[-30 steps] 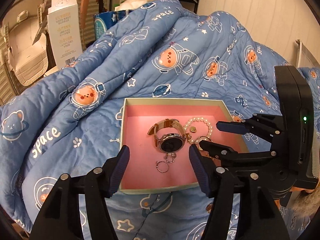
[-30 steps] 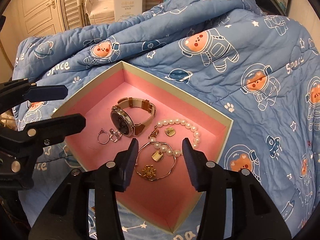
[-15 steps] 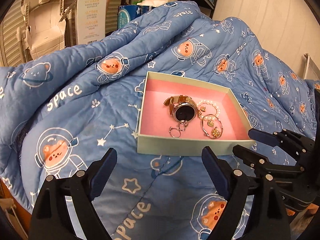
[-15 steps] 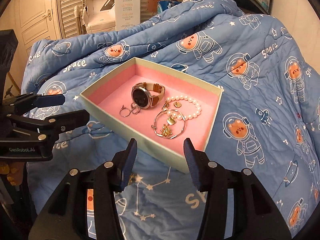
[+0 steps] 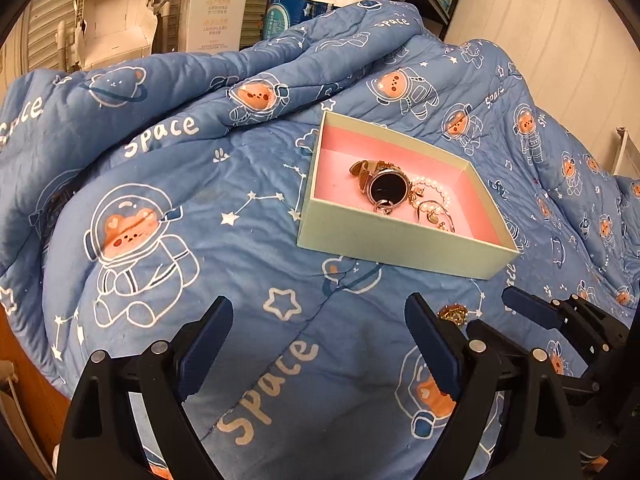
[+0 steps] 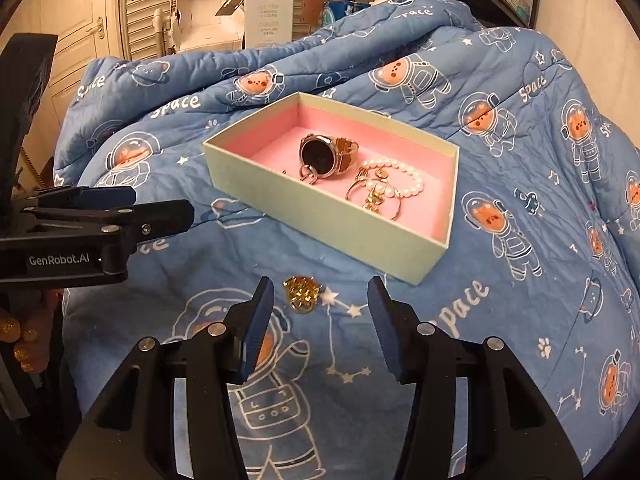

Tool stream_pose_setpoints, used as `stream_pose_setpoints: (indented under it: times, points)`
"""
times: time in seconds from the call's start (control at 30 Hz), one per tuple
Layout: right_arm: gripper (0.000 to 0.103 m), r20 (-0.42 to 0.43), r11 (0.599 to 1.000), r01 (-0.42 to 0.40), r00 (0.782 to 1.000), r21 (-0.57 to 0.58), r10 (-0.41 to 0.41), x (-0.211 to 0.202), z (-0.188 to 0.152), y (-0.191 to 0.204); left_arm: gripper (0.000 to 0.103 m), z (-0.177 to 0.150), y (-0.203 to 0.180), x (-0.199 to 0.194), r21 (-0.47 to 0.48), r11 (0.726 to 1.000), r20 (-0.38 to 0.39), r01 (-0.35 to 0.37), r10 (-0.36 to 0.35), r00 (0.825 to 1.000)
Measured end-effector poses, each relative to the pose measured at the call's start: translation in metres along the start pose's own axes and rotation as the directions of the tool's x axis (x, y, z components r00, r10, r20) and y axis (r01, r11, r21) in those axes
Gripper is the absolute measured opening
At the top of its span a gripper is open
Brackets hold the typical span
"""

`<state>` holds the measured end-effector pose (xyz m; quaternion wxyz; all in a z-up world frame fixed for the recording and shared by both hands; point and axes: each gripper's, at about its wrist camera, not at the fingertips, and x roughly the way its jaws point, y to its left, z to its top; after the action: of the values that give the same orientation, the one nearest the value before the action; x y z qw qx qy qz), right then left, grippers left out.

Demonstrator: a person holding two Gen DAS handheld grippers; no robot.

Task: Organize jewelry
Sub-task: 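Close the right gripper on the gold piece on the quilt, then carry the gold piece into the box beside the watch and open the right gripper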

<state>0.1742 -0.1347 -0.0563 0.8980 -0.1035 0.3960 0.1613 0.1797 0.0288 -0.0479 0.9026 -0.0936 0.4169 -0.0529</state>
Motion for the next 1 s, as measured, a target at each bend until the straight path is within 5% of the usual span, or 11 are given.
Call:
stream_pose_setpoints:
  times: [0.37, 0.67, 0.8, 1.0]
  points:
    - [0.048, -0.035, 0.999, -0.01, 0.999, 0.046, 0.011, 0.017, -0.009, 0.003, 0.086, -0.021, -0.001, 0.0, -0.029, 0.999, -0.018, 0.012, -0.012, 1.0]
    - [0.035, -0.062, 0.998, 0.016, 0.998, 0.062, -0.012, 0.031, -0.004, 0.003, 0.086, -0.022, -0.004, 0.002, -0.019, 1.0, -0.022, 0.017, -0.018, 1.0]
    - [0.019, -0.066, 0.998, -0.005, 0.998, 0.069, 0.009, 0.034, -0.002, 0.001, 0.086, -0.022, -0.005, 0.002, -0.016, 1.0, -0.023, 0.016, -0.016, 1.0]
    - [0.017, -0.066, 0.992, -0.057, 0.996, 0.109, 0.065, 0.032, -0.002, -0.008, 0.086, -0.022, -0.006, 0.002, -0.009, 1.0, -0.025, 0.018, -0.018, 1.0]
